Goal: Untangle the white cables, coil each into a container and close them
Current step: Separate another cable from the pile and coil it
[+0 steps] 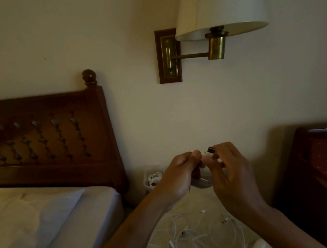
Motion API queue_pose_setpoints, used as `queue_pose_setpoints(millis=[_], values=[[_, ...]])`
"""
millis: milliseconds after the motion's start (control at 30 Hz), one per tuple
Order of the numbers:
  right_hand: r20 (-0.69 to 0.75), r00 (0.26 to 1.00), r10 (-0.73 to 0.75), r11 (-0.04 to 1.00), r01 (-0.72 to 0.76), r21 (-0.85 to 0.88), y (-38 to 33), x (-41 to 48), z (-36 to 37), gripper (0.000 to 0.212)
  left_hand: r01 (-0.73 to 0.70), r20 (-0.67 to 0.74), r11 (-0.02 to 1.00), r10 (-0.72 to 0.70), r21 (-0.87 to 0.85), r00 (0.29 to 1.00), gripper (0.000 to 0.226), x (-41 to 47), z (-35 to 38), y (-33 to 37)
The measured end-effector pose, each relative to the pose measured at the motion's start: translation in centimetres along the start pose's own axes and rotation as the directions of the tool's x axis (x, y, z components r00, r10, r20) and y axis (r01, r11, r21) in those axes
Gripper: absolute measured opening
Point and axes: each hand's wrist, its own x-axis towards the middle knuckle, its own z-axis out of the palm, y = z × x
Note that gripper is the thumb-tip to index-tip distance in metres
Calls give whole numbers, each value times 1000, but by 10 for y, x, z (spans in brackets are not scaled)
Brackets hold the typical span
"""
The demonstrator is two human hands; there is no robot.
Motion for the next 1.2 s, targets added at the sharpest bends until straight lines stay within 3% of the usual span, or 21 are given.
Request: queue_pose_setpoints(millis=[67,167,267,400,567,633,767,833,900,1067,1100,1200], values=[[-42,998,39,998,-37,49,-2,2,-1,12,36,7,988,-36,-149,999,47,2,0,0],[-94,991,99,990,-88,114,-3,5,-4,14,64,146,928,-11,-367,989,31,3,-3,-5],[-77,977,200,963,-182,199,-2,11,-7,23,73,193,901,12,-429,981,21,2,-5,-8],[-11,971,239,935,-227,273,2,11,-8,18,67,85,930,-39,-361,996,31,6,-5,-9],[-124,992,-27,984,48,170,-1,2,-10,13,-30,-159,993,12,-111,987,30,15,-8,-5],[-160,984,-73,981,100,168,-2,0,-10,9,-67,-163,997,59,-42,985,29,15,-6,-5],[-178,980,90,942,-26,334,-1,0,-14,8,-121,-140,993,119,-5,983,37,11,0,-6],[-155,981,119,928,-54,370,0,-1,-15,13,-128,-160,992,124,-16,979,27,10,0,-7],[-121,990,77,926,-26,375,-1,-1,-16,13,-134,-179,991,132,1,975,25,12,-2,-9],[-73,978,-198,955,209,210,-1,3,-22,12,-124,-125,988,136,96,983,29,11,4,-11],[-83,982,-172,962,185,201,-1,7,-23,13,-136,-107,986,147,101,983,29,10,5,-12],[-66,991,115,931,-84,354,5,23,-26,34,-164,-91,986,165,26,982,31,8,2,-13]])
